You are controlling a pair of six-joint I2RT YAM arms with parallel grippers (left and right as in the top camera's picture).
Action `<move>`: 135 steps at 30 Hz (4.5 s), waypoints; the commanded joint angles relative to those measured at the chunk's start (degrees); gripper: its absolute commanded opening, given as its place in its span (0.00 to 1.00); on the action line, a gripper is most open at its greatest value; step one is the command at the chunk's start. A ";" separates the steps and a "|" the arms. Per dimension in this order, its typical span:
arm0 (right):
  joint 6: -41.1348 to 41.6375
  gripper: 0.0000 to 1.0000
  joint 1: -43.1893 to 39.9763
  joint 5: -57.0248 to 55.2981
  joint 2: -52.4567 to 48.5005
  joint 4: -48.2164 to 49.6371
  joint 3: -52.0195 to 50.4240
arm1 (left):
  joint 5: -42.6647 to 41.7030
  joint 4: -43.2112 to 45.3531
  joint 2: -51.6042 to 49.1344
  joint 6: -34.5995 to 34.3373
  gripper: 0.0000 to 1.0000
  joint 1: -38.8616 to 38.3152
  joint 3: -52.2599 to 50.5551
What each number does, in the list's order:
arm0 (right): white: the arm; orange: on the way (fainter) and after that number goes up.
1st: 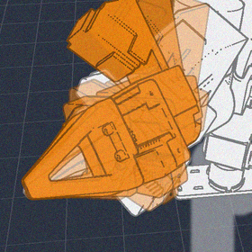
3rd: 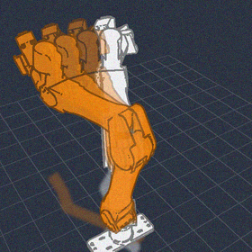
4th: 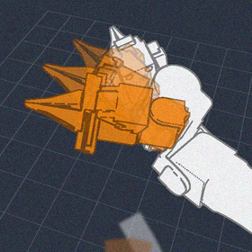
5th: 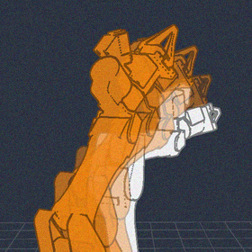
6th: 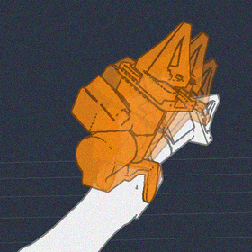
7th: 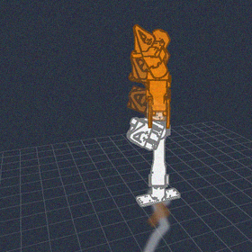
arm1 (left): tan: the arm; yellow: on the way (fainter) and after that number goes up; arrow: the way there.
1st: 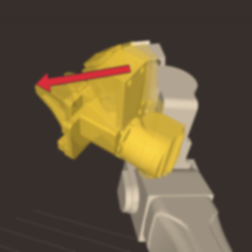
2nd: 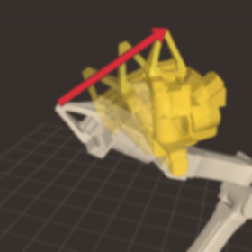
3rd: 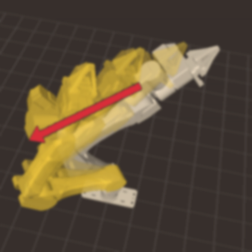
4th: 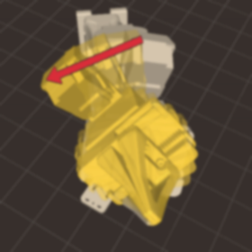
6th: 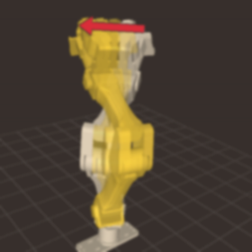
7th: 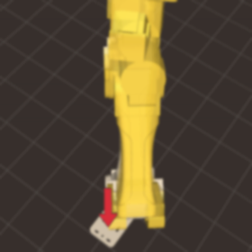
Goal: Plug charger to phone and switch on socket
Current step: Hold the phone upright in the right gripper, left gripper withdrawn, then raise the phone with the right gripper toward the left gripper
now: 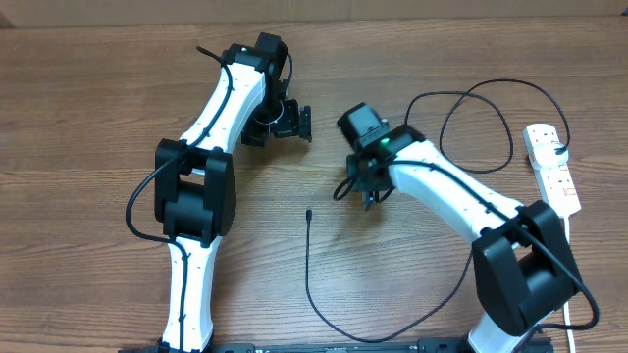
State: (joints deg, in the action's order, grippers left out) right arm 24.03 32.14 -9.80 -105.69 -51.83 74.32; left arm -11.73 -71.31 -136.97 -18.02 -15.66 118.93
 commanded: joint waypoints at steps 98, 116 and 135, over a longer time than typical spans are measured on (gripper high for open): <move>-3.52 0.04 -1.11 -3.65 -1.07 11.28 -4.83 | 0.33 0.04 -0.09 -0.39 1.00 -0.11 0.31; -3.67 0.04 -1.51 0.90 -0.59 6.36 -1.81 | 0.33 0.04 -0.09 -0.39 1.00 -0.11 0.31; -8.02 0.04 -16.37 48.46 1.75 9.14 1.51 | -46.58 9.70 -0.07 12.33 0.96 2.93 0.48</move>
State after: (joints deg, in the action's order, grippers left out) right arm 16.43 17.58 28.40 -106.24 -43.81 73.60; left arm -31.05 -62.30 -136.99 -14.09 -14.70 118.87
